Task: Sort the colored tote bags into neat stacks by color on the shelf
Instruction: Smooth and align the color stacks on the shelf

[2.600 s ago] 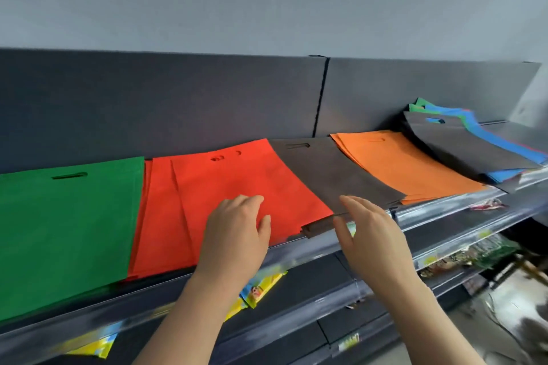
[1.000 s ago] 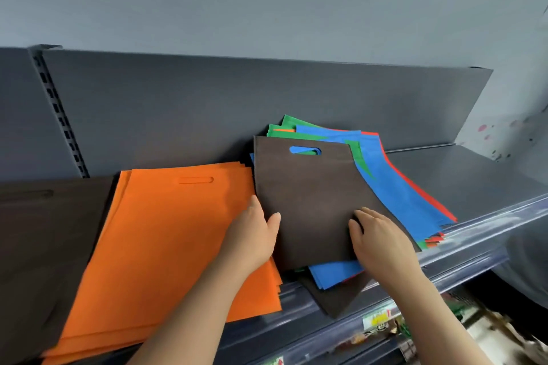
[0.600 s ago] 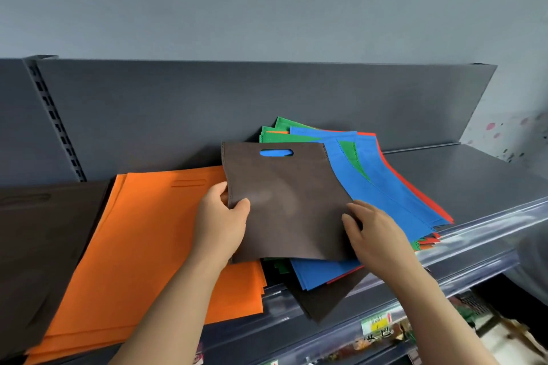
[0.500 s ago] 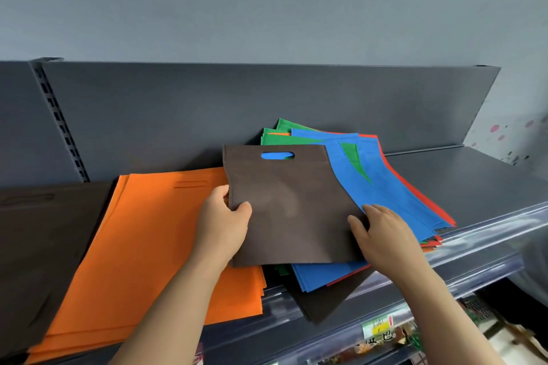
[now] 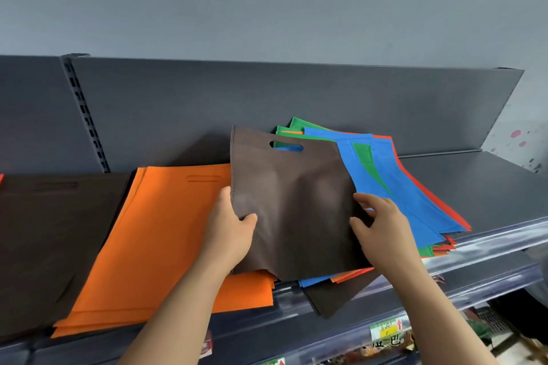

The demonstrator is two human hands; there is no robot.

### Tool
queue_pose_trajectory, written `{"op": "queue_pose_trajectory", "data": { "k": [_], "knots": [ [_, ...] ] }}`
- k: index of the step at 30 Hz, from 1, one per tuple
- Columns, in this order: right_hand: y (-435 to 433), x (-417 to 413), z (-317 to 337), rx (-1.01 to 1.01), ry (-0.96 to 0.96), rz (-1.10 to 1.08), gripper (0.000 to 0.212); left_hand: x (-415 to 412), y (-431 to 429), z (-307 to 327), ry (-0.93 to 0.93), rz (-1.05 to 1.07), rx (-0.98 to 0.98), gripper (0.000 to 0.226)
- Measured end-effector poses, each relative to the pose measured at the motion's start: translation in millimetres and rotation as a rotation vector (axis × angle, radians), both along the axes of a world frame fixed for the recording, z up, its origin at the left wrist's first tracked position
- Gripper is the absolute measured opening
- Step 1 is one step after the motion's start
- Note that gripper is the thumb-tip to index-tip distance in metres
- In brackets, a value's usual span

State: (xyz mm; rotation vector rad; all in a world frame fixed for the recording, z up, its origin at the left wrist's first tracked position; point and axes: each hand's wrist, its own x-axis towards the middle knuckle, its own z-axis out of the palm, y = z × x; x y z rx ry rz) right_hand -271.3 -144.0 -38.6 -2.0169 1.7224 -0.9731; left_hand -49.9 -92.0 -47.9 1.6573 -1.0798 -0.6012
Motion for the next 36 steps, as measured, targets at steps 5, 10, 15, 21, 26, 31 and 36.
{"op": "queue_pose_trajectory", "data": {
  "k": [5,10,15,21,26,31,36],
  "knots": [
    [13.0,37.9,1.9,-0.036,-0.051,0.056,0.042,37.2,27.2,-0.1,0.026,0.034,0.006,0.038],
    [27.3,84.9,-0.9,-0.053,-0.002,0.087,0.044,80.9,58.0,6.0,-0.010,0.066,0.011,0.034],
    [35.7,113.2,7.1,-0.032,0.080,0.043,0.048,107.3,67.5,9.4,0.064,0.031,0.047,0.030],
    [30.0,86.8,7.0,0.043,0.150,-0.081,0.051,84.6,50.8,-0.2,0.111,-0.098,0.078,0.036],
    [18.2,47.9,1.5,0.060,0.206,-0.159,0.050,52.4,31.9,-0.1,0.116,-0.162,0.068,0.035],
    [-1.6,9.9,-1.0,0.093,0.401,-0.218,0.041,18.9,16.0,-7.1,0.147,-0.200,0.095,0.034],
    [-5.7,-5.3,-3.3,0.127,0.464,-0.145,0.021,-0.5,2.5,-11.5,0.139,-0.174,0.107,0.035]
  ]
}}
